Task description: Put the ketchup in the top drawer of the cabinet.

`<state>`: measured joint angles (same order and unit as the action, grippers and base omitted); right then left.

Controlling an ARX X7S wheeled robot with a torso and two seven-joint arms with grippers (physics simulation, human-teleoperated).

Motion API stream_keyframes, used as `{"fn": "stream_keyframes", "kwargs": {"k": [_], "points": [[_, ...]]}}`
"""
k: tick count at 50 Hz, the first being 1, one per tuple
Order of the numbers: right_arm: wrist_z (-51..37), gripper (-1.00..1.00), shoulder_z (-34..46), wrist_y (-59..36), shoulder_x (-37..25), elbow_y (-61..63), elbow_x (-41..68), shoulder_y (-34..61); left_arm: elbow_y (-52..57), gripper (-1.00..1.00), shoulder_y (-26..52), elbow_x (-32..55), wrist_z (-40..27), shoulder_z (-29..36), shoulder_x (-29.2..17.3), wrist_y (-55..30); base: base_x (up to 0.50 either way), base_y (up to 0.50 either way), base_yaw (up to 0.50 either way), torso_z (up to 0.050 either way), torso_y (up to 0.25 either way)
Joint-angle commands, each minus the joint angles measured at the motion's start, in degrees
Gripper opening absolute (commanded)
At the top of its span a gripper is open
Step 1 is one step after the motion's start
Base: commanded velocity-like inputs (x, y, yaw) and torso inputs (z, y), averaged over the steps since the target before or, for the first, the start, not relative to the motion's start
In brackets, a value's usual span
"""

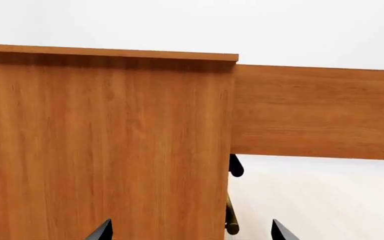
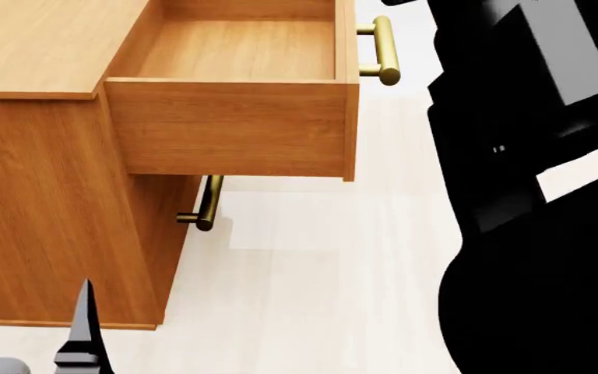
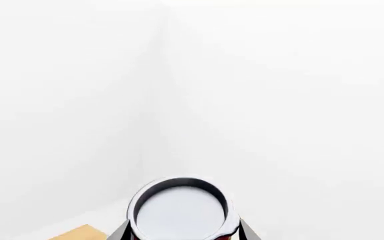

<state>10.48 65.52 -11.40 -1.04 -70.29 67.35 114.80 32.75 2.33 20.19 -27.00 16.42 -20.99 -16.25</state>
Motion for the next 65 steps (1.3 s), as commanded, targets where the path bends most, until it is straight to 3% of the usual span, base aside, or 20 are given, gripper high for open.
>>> {"fn": "stream_keyframes", "kwargs": {"k": [1, 10, 20, 65], "points": [[0.75, -1.00, 16.37, 1.03, 1.03, -4.29, 15.78, 1.12, -0.40, 1.00, 0.32, 0.30, -0.14, -0.09, -0.13, -0.07, 0.00, 0.00, 0.00, 0.000, 0.000], [1.15, -1.00, 22.44, -4.92, 1.03, -4.45, 20.40, -0.63, -1.91, 1.00, 0.20, 0.24, 0.10, -0.04, -0.01, 0.95, 0.00, 0.00, 0.00, 0.000, 0.000], [2.20, -1.00, 24.13, -8.03, 1.03, -4.42, 20.99, -0.96, -2.51, 1.00, 0.63, 0.32, 0.02, 0.16, 0.10, 0.96, 0.00, 0.00, 0.00, 0.000, 0.000], [3.21, -1.00, 22.23, -11.52, 1.03, -4.65, 17.34, -5.94, -4.07, 1.00, 0.93, 0.60, -0.08, 0.76, -0.14, 1.82, 0.00, 0.00, 0.00, 0.000, 0.000]]}}
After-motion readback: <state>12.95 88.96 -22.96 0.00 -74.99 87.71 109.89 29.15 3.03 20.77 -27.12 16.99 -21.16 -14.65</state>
